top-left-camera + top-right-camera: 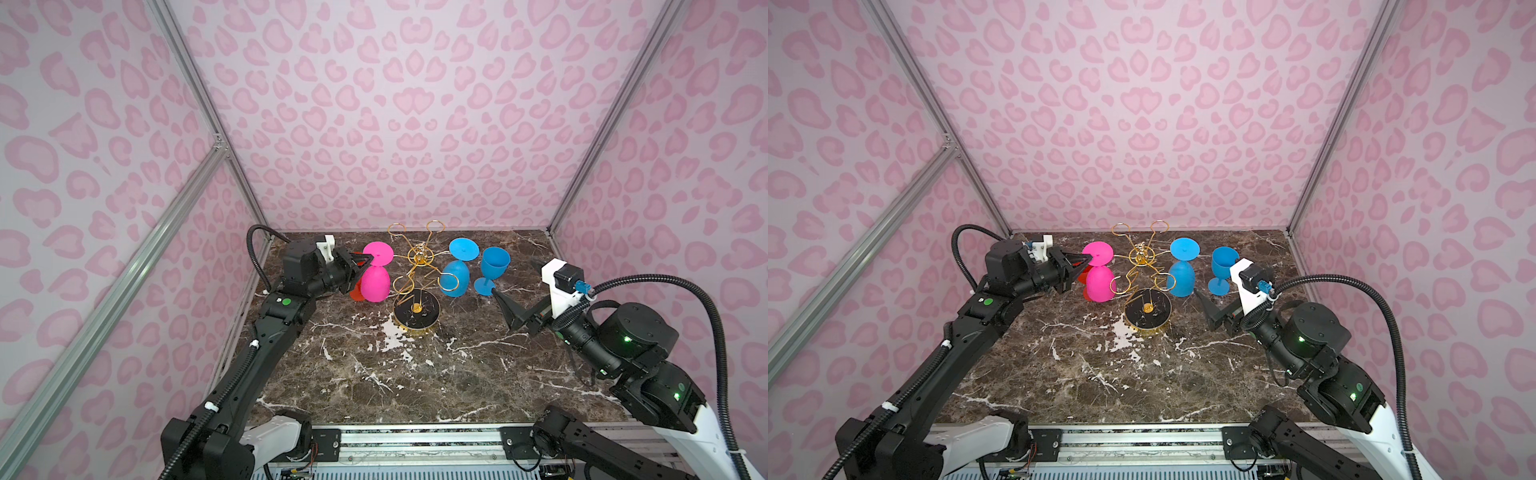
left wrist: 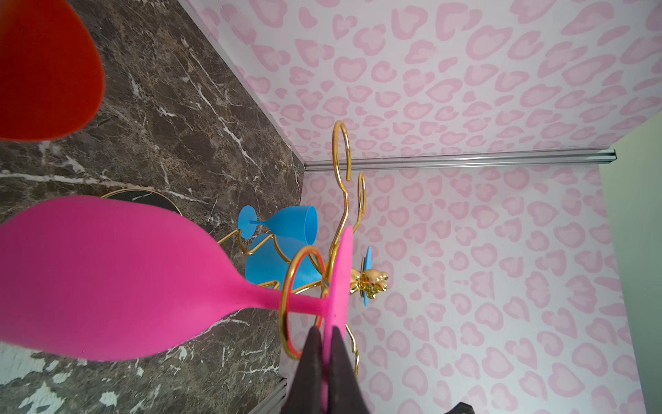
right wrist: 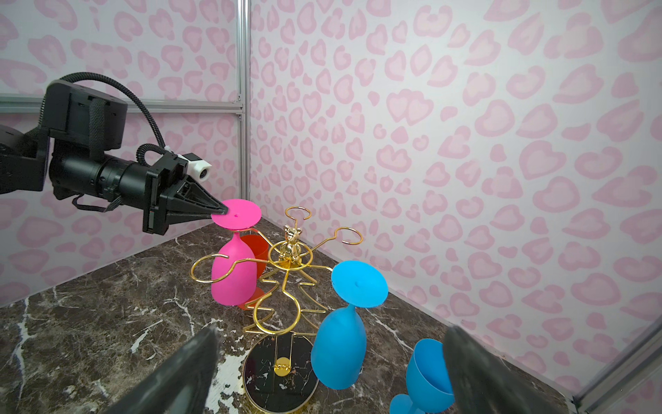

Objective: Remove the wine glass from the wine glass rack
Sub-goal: 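Close the left gripper on the base of the magenta glass, then pull the magenta glass off its rack hook with the left gripper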

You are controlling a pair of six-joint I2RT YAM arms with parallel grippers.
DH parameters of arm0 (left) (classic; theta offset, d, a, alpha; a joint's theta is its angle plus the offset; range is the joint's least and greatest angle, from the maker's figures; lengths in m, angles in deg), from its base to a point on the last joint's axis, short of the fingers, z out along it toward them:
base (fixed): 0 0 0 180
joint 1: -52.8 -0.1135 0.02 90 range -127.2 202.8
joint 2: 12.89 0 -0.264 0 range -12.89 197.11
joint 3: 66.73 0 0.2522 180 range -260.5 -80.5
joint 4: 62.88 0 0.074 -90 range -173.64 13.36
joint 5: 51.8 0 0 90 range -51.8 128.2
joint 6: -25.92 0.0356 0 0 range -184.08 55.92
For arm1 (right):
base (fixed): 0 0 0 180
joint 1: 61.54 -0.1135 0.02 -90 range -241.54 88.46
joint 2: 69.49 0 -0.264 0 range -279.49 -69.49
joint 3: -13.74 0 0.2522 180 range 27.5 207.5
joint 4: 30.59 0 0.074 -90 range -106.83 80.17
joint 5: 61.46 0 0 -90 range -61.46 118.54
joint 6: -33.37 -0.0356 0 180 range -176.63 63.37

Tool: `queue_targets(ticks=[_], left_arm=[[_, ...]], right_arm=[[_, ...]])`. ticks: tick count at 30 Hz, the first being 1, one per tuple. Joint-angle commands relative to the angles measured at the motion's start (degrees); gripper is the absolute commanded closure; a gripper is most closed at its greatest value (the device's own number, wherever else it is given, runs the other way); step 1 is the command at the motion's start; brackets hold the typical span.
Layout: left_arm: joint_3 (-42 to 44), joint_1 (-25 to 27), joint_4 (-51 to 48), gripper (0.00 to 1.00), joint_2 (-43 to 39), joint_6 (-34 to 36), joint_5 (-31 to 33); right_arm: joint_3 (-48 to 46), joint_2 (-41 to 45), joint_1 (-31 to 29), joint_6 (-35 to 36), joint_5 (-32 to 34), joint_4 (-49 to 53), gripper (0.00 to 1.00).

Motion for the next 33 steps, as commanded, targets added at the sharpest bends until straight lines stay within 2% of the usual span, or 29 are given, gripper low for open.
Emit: queue_targets(ticks=[1, 33], left_arm=[[-0.9, 0.2, 3.3, 0.97, 0.3, -0.8, 0.4], [-5.9, 3.1, 2.5, 0.97, 5.4, 0.3, 0.5]], right_arm=[[-0.3, 0.1, 0.0, -0.3, -0.3, -1.4, 0.0], [-0.7, 0.7, 0.0, -0.4, -0.2, -1.3, 0.0]])
